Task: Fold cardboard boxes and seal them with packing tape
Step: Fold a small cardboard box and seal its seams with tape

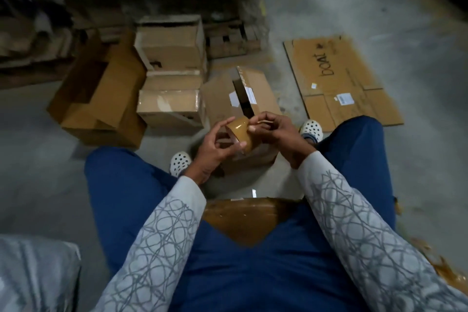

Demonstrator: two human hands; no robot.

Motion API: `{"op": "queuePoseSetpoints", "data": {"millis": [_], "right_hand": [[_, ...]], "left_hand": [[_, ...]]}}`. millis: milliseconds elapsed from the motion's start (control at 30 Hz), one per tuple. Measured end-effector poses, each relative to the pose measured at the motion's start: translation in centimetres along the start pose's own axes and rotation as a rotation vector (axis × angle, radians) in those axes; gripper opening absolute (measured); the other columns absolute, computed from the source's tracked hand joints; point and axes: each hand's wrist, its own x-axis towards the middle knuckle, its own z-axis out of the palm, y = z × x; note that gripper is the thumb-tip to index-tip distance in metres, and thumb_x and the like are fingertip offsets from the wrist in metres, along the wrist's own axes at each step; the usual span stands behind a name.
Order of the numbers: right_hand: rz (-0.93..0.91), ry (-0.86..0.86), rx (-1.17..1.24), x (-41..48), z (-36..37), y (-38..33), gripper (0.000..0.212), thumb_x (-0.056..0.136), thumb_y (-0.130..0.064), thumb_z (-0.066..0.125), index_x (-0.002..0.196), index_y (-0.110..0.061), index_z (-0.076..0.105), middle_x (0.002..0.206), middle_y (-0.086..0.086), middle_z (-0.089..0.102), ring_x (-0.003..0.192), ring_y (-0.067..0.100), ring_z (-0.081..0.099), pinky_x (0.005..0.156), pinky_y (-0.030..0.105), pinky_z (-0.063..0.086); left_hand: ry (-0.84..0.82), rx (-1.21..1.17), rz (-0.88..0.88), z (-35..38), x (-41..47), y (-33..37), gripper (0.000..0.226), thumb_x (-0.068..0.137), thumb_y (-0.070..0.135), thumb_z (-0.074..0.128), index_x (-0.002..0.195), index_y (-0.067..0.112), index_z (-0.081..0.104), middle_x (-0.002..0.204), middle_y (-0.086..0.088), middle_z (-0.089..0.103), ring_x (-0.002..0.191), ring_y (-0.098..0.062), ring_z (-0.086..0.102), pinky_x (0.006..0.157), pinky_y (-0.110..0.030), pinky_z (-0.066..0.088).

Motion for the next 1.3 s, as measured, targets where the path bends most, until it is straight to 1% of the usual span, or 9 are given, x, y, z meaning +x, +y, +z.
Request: {"op": "queuePoseSetpoints", "data": {"millis": [167,500,600,733,833,1000,1133,1200,1300], "right_hand": [[-0.022,-0.054,0.036,-2.4,0.6,-0.2,0.044,0.093,-0.008,0.068,0.135,-0.017,0.062,0.129,0.004,0.066,0.118,0.027,0.064,0.097,0.046,0.056],[-0.096,-0.001,-0.009,-2.6,0.3,1.2,0.069,0.082,-0.01,0.079,0.145,-0.02,0.052,0.134,0.009,0.065,0.121,0.026,0.064,0.095,0.044,0.057],[-0.087,0.026,-0.027,-2.5,0.2,1.7,0.072,0.083,-0.003,0.078,0.148,-0.015,0.047,0.124,0.011,0.071,0.115,0.026,0.068,0.092,0.041,0.059],[-0.095,0.08,-0.077,-2.4,0.9,1.8,0.064,0.082,-0.008,0.082,0.138,-0.01,0.053,0.112,0.012,0.075,0.107,0.027,0.072,0.089,0.045,0.06],[-0.121,0.095,-0.034,-2.4,1.6,1.4,0.043,0.085,-0.008,0.079,0.123,-0.001,0.06,0.103,0.019,0.074,0.099,0.031,0.073,0.084,0.043,0.061],[-0.159,0.07,-0.115,-2.6,2.2,1.4,0.012,0.093,-0.016,0.071,0.101,-0.007,0.072,0.097,0.016,0.073,0.089,0.023,0.071,0.075,0.041,0.058],[-0.121,-0.029,-0.094,-2.7,1.8,1.7,0.018,0.098,-0.015,0.065,0.109,-0.002,0.07,0.102,0.019,0.071,0.093,0.024,0.067,0.083,0.039,0.055],[-0.113,-0.042,-0.078,-2.6,1.5,1.6,0.022,0.098,-0.012,0.064,0.112,0.004,0.068,0.1,0.015,0.07,0.093,0.023,0.066,0.084,0.033,0.054],[-0.098,0.055,-0.058,-2.6,1.5,1.9,0.024,0.098,-0.014,0.064,0.111,0.005,0.069,0.1,0.014,0.072,0.091,0.023,0.067,0.081,0.031,0.055]], "left_hand": [[0.042,-0.357,-0.162,1.2,-1.1,0.0,0.071,0.084,0.05,0.073,0.144,0.019,0.05,0.137,-0.02,0.058,0.116,-0.035,0.064,0.083,-0.041,0.059],[-0.079,-0.394,-0.54,2.4,0.9,-0.6,0.081,0.094,0.074,0.038,0.134,0.007,0.056,0.084,-0.023,0.07,0.063,-0.03,0.061,0.053,-0.028,0.051],[-0.132,-0.333,-0.53,2.2,1.4,-0.9,0.084,0.092,0.079,0.032,0.136,0.011,0.055,0.101,-0.027,0.072,0.08,-0.039,0.071,0.065,-0.04,0.06],[-0.103,-0.374,-0.242,2.7,1.7,-0.9,0.067,0.089,0.061,0.064,0.143,0.023,0.051,0.138,-0.018,0.06,0.12,-0.04,0.064,0.086,-0.064,0.056],[-0.006,-0.398,-0.174,3.0,1.7,-0.3,0.059,0.095,0.05,0.061,0.141,0.015,0.051,0.133,-0.017,0.064,0.113,-0.035,0.065,0.083,-0.053,0.059],[-0.04,-0.472,-0.431,2.5,0.8,0.2,0.08,0.091,0.071,0.049,0.137,0.006,0.059,0.115,-0.023,0.068,0.084,-0.033,0.067,0.05,-0.029,0.05],[-0.027,-0.572,-0.578,2.7,0.3,0.2,0.08,0.096,0.069,0.036,0.133,0.002,0.056,0.09,-0.022,0.066,0.056,-0.029,0.066,0.037,-0.019,0.043],[-0.054,-0.537,-0.608,2.5,0.5,0.1,0.086,0.095,0.074,0.031,0.136,0.002,0.053,0.094,-0.023,0.07,0.065,-0.033,0.07,0.044,-0.024,0.05],[-0.035,-0.355,-0.449,2.2,0.7,0.0,0.084,0.09,0.078,0.042,0.145,0.016,0.049,0.128,-0.02,0.065,0.106,-0.039,0.069,0.075,-0.053,0.061]]}}
